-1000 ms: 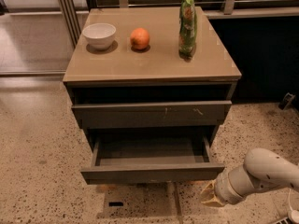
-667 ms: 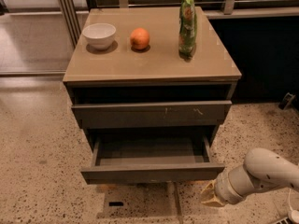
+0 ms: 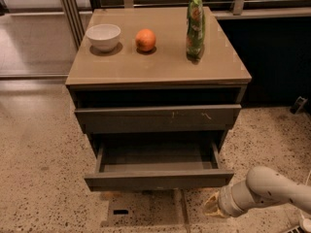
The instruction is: Close middle drawer
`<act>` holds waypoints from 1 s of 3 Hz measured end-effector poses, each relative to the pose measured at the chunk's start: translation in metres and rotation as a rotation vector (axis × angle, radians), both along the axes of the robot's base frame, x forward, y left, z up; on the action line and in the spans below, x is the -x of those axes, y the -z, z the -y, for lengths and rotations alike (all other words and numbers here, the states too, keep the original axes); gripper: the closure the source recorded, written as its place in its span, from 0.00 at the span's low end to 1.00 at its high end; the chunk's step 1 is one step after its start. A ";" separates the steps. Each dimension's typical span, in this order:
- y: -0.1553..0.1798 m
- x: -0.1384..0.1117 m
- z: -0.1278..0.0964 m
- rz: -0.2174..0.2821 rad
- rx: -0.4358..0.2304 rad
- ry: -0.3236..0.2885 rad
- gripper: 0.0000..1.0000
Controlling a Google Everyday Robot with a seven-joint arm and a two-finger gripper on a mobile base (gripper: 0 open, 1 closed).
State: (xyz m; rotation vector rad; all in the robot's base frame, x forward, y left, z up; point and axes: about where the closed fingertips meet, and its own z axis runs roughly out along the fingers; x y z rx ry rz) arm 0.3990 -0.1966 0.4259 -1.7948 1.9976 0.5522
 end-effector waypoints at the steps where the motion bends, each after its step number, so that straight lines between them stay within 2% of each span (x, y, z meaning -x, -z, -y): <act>1: 0.034 -0.022 -0.009 0.106 -0.052 -0.013 1.00; 2: 0.061 -0.050 -0.021 0.237 -0.123 0.001 1.00; 3: 0.062 -0.051 -0.021 0.237 -0.122 0.001 1.00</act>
Offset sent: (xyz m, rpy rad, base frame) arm 0.0916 0.0216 -0.0766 0.1919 -0.4172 -0.0510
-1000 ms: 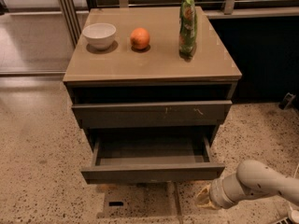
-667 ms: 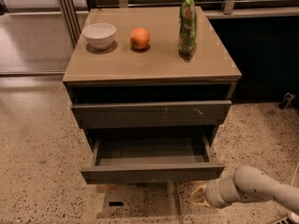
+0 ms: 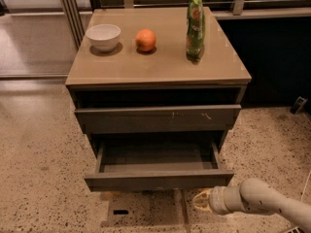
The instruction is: Close middle drawer
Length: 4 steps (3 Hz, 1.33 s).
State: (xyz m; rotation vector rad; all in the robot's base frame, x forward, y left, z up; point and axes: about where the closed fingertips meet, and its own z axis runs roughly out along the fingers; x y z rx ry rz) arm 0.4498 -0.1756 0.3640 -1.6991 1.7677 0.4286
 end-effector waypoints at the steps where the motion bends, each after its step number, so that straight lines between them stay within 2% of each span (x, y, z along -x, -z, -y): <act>1: 0.005 -0.016 0.002 0.048 0.004 0.013 1.00; 4: -0.005 -0.088 0.018 0.232 0.054 0.072 1.00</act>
Offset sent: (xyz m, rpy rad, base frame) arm 0.0740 -0.0170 -0.0003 -0.0368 -0.1995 -0.0582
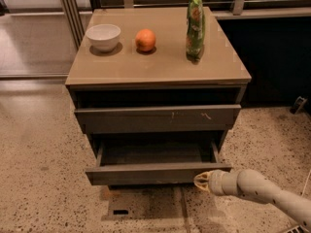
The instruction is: Close middle drawer
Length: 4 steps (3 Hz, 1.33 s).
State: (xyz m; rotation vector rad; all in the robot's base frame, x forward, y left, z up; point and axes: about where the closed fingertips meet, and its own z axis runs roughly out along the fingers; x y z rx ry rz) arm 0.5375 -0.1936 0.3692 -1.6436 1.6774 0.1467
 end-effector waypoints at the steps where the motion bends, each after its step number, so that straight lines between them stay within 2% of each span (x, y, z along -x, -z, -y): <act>1: -0.001 -0.022 0.005 0.057 0.003 0.033 1.00; 4: 0.011 -0.082 0.012 0.179 -0.039 0.124 1.00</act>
Offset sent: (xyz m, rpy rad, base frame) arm 0.0698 -0.0184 -0.0049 0.0154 -0.1687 -0.1167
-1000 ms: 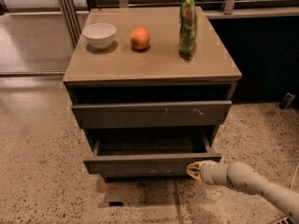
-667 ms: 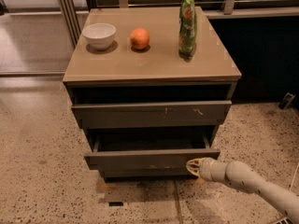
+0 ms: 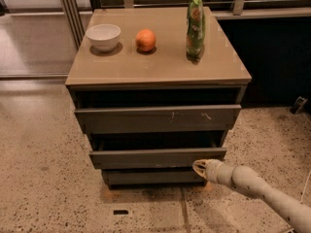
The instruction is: Close middle drawer
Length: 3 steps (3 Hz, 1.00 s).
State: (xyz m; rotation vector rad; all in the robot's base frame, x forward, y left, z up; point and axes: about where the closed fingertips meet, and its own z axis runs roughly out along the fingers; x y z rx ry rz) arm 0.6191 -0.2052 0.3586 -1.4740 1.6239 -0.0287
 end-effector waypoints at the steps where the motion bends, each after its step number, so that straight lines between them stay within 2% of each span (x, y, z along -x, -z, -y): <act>1: 0.001 -0.028 0.002 0.042 -0.013 0.032 1.00; 2: 0.001 -0.028 0.001 0.040 -0.013 0.030 1.00; 3: -0.001 -0.012 -0.003 -0.034 -0.018 -0.004 1.00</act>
Offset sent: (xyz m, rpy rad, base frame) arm 0.0431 -0.0088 -0.0001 0.0147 -0.0632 -0.0534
